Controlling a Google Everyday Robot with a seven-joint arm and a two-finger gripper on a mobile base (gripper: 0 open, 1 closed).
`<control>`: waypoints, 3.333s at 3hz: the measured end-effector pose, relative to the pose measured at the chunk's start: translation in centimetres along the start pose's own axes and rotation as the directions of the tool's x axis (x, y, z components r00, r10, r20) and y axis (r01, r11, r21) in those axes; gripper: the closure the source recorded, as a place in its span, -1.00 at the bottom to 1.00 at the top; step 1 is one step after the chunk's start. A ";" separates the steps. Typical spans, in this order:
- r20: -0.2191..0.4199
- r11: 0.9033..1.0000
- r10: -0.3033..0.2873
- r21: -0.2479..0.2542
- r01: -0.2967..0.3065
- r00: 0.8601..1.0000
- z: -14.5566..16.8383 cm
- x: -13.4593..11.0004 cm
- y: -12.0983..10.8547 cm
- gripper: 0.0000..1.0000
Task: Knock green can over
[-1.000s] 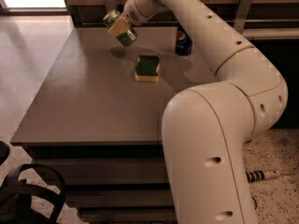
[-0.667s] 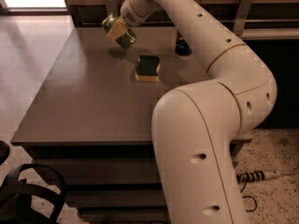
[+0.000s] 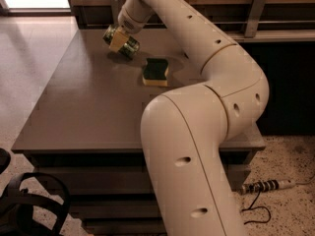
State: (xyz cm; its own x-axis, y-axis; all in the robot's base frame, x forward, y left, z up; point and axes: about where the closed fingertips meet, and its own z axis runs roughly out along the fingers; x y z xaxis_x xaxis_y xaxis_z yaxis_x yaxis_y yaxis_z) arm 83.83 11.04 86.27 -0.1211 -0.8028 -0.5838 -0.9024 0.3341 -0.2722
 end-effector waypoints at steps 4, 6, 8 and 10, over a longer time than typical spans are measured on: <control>-0.021 0.997 -0.037 -0.065 0.035 0.999 2.6 -0.7 1.8 1.00; -0.027 0.993 -0.057 -0.110 0.053 0.998 3.8 -1.3 3.0 1.00; -0.029 0.992 -0.057 -0.114 0.053 0.998 4.0 -1.3 3.1 0.20; -0.030 0.992 -0.057 -0.117 0.053 0.998 4.1 -1.4 3.2 -0.71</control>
Offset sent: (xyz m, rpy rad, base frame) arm 0.0074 0.0549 -0.0348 -0.0357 0.0768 0.1443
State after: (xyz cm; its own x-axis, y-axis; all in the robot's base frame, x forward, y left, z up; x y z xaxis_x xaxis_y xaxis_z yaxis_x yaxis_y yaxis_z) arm 82.83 15.22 83.10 -0.0816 -0.8351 -0.5440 -0.9498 0.2305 -0.2115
